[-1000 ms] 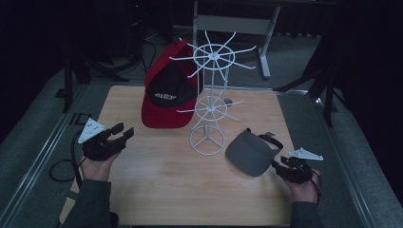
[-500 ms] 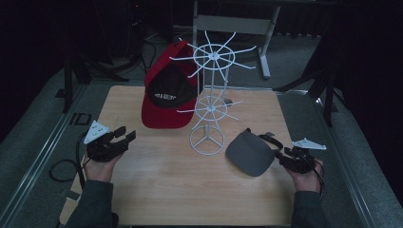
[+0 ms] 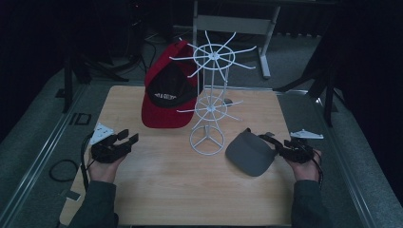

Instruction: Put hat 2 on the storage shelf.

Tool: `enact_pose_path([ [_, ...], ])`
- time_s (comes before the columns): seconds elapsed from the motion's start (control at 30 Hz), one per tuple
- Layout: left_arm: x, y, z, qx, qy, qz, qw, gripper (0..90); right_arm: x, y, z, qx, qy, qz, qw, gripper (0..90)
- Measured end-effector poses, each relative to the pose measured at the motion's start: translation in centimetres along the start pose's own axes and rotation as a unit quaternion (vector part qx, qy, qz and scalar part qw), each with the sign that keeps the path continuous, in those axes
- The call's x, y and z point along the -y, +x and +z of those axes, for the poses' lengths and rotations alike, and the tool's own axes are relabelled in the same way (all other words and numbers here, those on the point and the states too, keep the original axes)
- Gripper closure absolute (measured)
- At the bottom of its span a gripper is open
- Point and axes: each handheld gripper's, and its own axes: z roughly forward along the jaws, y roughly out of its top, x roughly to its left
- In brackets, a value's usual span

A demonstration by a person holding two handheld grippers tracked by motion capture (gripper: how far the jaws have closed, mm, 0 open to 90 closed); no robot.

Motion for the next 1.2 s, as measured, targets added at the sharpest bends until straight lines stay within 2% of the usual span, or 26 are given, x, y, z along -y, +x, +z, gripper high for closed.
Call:
enact_pose_path([
  [0.43, 0.3, -0.2, 0.4, 0.004, 0.006, 0.003, 1.0, 53.5, -0.9, -0.9, 2.4, -0.006, 0.015, -0.003, 0.9999, 54.0],
  [0.9, 0.4, -0.2, 0.5, 0.005, 0.006, 0.001, 1.0, 53.5, -2.6, -1.1, 5.2, -0.008, 0.033, -0.015, 0.9993, 48.1],
  [1.1, 0.6, -0.2, 0.6, 0.005, 0.009, -0.001, 0.9999, 53.5, -3.2, -1.1, 6.3, -0.015, 0.049, -0.026, 0.9983, 47.2],
  [1.2, 0.6, -0.2, 0.5, 0.005, 0.008, -0.002, 1.0, 53.5, -3.4, -1.2, 7.1, -0.017, 0.065, -0.031, 0.9973, 46.9],
])
